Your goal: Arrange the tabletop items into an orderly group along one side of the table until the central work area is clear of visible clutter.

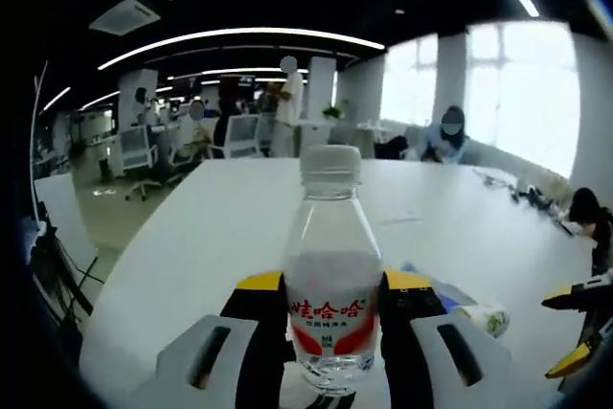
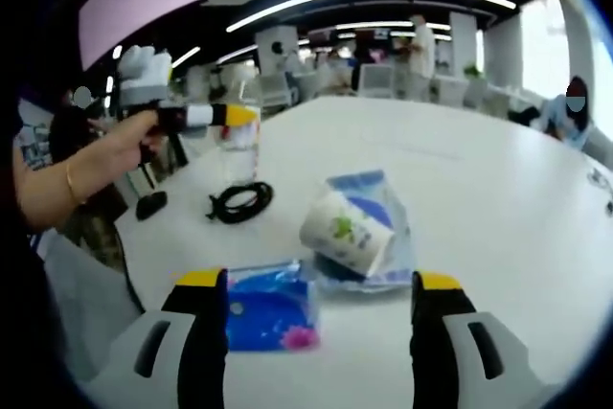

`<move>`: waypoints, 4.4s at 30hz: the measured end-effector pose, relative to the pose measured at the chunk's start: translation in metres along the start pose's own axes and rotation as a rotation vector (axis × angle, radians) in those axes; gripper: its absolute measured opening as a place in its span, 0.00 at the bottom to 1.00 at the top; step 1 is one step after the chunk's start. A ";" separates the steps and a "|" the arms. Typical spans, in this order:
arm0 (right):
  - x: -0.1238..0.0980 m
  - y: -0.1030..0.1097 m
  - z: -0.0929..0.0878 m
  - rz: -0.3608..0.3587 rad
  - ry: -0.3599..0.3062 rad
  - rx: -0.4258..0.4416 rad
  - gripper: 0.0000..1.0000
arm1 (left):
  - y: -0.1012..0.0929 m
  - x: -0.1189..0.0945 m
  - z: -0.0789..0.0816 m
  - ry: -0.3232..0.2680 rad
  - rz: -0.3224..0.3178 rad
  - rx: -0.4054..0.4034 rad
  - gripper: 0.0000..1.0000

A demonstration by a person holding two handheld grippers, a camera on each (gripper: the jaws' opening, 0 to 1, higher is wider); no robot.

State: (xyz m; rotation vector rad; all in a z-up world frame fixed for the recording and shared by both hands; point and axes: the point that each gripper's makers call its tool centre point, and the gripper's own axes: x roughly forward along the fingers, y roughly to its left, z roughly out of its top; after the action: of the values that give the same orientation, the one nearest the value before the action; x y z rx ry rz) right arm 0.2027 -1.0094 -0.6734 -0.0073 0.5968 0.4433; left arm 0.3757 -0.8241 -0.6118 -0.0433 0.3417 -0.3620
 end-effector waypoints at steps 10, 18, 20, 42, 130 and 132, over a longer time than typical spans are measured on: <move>0.012 0.000 -0.003 0.014 0.038 0.004 0.75 | 0.022 0.023 0.014 -0.042 0.022 0.022 0.34; 0.021 -0.003 -0.005 0.012 0.059 0.008 0.75 | 0.043 0.046 0.016 -0.059 0.045 0.015 0.34; 0.023 -0.002 -0.006 0.011 0.062 0.009 0.75 | 0.049 0.051 0.016 -0.067 0.054 0.011 0.34; 0.035 -0.014 -0.008 0.017 0.062 0.099 0.74 | 0.112 0.097 -0.007 -0.103 0.189 -0.032 0.35; 0.038 -0.023 0.014 0.077 0.022 -0.190 0.66 | 0.061 0.030 0.013 -0.115 -0.017 0.081 1.00; 0.039 -0.023 0.013 0.084 0.028 -0.202 0.66 | 0.056 0.028 0.014 -0.102 -0.043 0.105 1.00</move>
State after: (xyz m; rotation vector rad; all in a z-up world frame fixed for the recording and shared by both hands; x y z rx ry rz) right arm 0.2479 -1.0129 -0.6864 -0.1820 0.5792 0.5847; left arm 0.4235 -0.7821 -0.6132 0.0340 0.2208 -0.4179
